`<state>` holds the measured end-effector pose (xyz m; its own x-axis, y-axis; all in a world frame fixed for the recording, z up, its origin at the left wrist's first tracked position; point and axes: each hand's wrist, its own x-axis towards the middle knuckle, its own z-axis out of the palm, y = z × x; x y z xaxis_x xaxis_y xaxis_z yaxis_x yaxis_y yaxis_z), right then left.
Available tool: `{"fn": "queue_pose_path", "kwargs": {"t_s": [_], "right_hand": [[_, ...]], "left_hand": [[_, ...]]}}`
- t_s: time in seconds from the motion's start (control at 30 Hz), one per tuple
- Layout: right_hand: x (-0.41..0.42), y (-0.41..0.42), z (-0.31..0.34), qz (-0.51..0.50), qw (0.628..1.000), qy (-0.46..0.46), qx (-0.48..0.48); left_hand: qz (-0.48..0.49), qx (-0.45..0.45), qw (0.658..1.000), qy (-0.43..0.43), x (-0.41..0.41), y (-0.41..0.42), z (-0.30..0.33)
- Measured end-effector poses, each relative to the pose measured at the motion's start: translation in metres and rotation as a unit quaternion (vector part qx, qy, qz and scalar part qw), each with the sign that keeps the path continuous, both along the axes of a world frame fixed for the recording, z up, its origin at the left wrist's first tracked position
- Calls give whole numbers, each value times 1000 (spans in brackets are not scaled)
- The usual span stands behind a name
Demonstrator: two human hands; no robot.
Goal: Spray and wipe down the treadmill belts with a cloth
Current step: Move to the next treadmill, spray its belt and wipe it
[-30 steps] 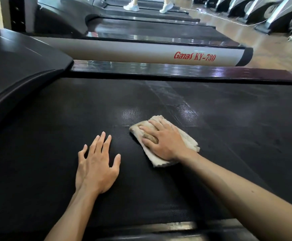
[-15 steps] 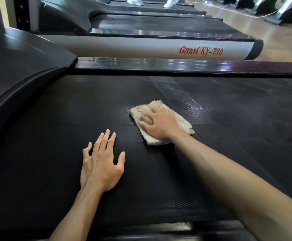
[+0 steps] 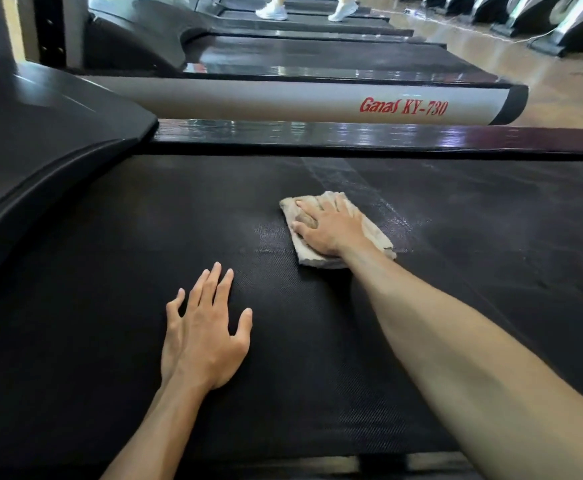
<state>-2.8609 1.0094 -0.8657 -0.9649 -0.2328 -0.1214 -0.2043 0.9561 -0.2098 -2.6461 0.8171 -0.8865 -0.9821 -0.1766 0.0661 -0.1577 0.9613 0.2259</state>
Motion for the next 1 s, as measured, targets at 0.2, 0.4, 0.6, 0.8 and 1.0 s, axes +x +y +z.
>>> {"fn": "queue_pose_path", "kwargs": {"t_s": [0.2, 0.4, 0.6, 0.8, 1.0], "right_hand": [[70, 2, -7, 95, 994, 19, -39], [84, 49, -7, -21, 999, 30, -11], [12, 32, -8, -131, 991, 15, -24], [-48, -7, -9, -86, 995, 40, 12], [-14, -26, -8, 48, 997, 50, -20]], "left_hand": [[3, 8, 1000, 0, 1, 0, 0], [5, 75, 996, 47, -8, -6, 17], [-8, 74, 995, 64, -104, -20, 21], [18, 10, 1000, -10, -160, -31, 1], [23, -32, 999, -33, -161, -30, 2]]}}
